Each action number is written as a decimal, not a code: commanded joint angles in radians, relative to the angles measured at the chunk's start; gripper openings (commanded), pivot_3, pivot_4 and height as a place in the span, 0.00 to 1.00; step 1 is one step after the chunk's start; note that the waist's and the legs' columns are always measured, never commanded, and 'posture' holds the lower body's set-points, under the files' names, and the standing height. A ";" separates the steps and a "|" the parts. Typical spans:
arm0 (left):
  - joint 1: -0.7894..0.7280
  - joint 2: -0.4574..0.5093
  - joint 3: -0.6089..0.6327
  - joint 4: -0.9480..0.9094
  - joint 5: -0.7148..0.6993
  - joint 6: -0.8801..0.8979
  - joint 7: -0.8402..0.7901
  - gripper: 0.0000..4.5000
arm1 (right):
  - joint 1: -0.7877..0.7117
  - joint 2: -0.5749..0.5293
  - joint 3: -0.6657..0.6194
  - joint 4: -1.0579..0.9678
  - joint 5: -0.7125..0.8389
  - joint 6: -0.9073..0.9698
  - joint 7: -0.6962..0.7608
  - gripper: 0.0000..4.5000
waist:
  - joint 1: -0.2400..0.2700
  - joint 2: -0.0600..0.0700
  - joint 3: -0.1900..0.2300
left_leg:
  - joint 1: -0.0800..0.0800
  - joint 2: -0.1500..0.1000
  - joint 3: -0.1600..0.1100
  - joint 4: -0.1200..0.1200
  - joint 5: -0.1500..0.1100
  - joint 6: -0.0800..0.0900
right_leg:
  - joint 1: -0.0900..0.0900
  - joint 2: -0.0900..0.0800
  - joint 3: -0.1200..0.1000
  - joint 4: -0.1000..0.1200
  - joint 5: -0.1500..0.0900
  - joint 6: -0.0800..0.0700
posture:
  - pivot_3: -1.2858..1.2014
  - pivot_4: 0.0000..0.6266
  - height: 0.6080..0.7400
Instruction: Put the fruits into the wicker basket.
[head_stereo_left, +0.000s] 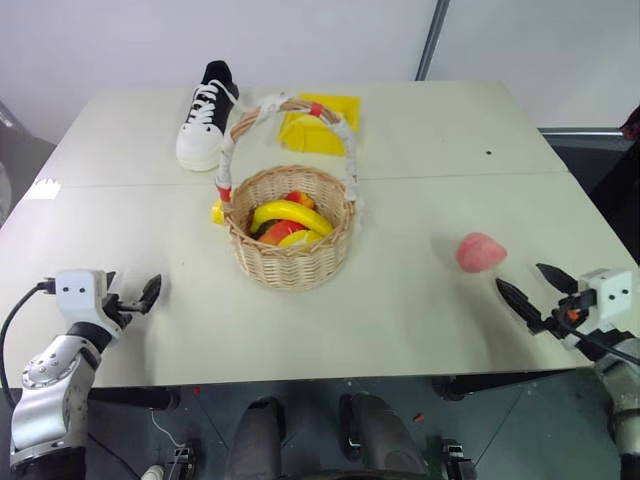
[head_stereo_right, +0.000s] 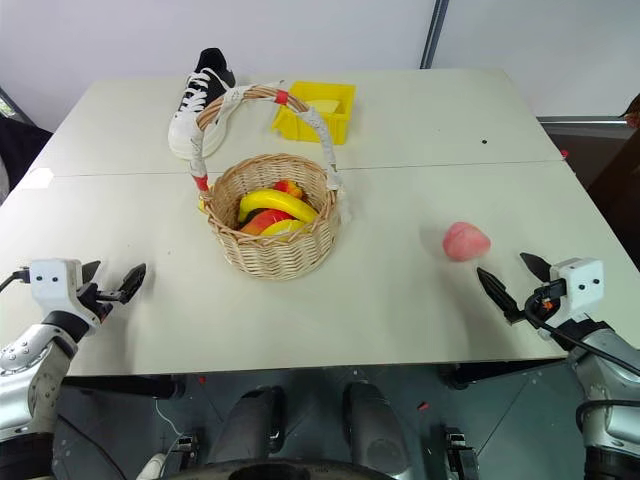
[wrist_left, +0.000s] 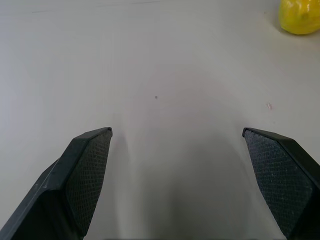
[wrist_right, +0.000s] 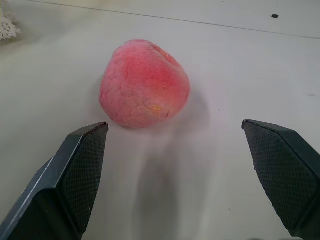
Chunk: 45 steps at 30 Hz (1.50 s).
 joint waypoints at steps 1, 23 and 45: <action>0.006 0.011 0.018 -0.047 -0.010 0.012 0.003 1.00 | -0.013 0.010 -0.005 -0.004 0.002 -0.030 -0.010 0.99 | -0.001 0.000 0.000 | 0.000 0.000 0.000 0.000 0.000 0.000 | 0.000 0.000 0.000 0.000 0.000 0.000 | 0.52 0.24 1.00; -0.487 0.146 -0.167 0.219 0.004 0.189 -0.119 1.00 | -0.102 -0.199 0.036 -0.606 0.402 0.396 0.016 0.99 | 0.002 -0.001 0.000 | 0.000 0.000 0.000 0.001 0.000 0.000 | 0.000 0.001 0.000 0.001 0.000 0.001 | 0.52 0.24 1.00; -0.859 0.058 -0.405 0.716 0.198 -0.016 -0.257 0.82 | -0.229 -0.179 0.253 -0.803 0.414 0.409 -0.019 1.00 | 0.002 -0.002 0.000 | -0.006 -0.001 -0.002 0.002 0.000 0.001 | -0.003 0.001 -0.001 0.000 0.004 0.003 | 0.52 0.24 1.00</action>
